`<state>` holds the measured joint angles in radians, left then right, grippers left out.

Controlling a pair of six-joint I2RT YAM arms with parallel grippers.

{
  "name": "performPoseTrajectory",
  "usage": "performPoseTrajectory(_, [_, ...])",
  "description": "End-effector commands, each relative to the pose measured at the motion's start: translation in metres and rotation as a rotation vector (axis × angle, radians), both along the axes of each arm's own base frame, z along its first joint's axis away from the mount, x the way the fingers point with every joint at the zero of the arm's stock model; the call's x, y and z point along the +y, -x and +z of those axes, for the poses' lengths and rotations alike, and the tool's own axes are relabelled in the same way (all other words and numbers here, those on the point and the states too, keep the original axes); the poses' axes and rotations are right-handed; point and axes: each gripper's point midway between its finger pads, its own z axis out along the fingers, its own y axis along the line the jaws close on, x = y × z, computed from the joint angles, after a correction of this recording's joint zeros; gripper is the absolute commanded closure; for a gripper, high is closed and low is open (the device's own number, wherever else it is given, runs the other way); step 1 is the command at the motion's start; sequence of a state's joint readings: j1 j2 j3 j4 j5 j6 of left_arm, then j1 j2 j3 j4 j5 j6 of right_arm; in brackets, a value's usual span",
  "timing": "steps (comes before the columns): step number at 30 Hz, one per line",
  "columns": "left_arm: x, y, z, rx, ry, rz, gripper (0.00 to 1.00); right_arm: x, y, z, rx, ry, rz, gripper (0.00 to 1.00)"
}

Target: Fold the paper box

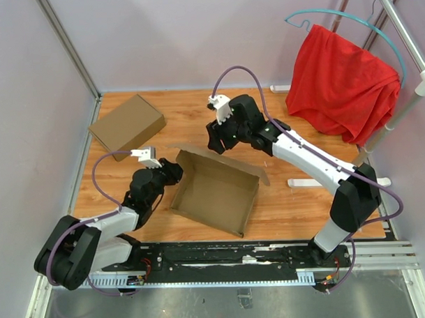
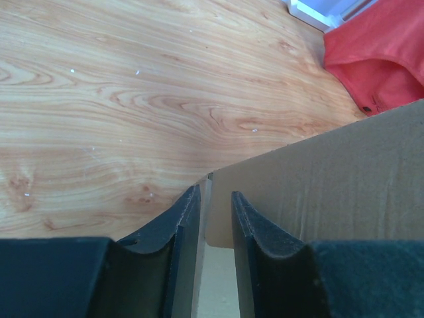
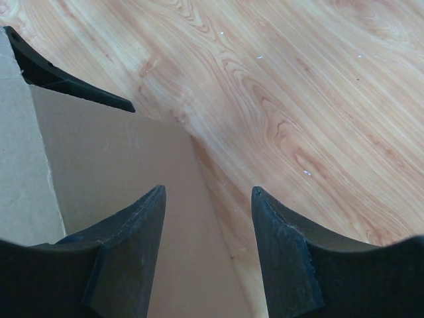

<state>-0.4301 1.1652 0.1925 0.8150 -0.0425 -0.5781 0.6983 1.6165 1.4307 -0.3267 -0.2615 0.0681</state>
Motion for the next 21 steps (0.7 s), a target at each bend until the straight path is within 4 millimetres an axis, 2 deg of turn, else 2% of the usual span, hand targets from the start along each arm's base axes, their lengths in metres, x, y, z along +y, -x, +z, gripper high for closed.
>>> performPoseTrajectory(1, [-0.009, 0.009, 0.010, -0.034, 0.025, -0.053, 0.70, 0.010, 0.009, -0.012, 0.030, 0.010, 0.018, 0.44])
performPoseTrajectory(6, [-0.004, 0.018, 0.000, 0.003, -0.002, -0.050, 0.71, 0.012, 0.014, -0.018, 0.033, 0.028, 0.012, 0.44])
performPoseTrajectory(10, [0.027, 0.014, -0.008, 0.040, -0.036, 0.121, 0.71, -0.004, -0.001, -0.016, -0.017, 0.076, -0.093, 0.44])
performPoseTrajectory(13, [0.038, 0.014, 0.000, 0.017, -0.054, 0.170, 0.67, -0.029, -0.017, 0.000, -0.105, 0.135, -0.204, 0.35])
performPoseTrajectory(18, [0.044, 0.016, 0.009, 0.011, -0.080, 0.186, 0.67, -0.050, -0.023, 0.035, -0.184, 0.141, -0.218, 0.32])
performPoseTrajectory(21, [0.037, 0.024, 0.013, 0.014, -0.086, 0.130, 0.69, -0.058, -0.024, 0.036, -0.156, 0.149, -0.200, 0.32])
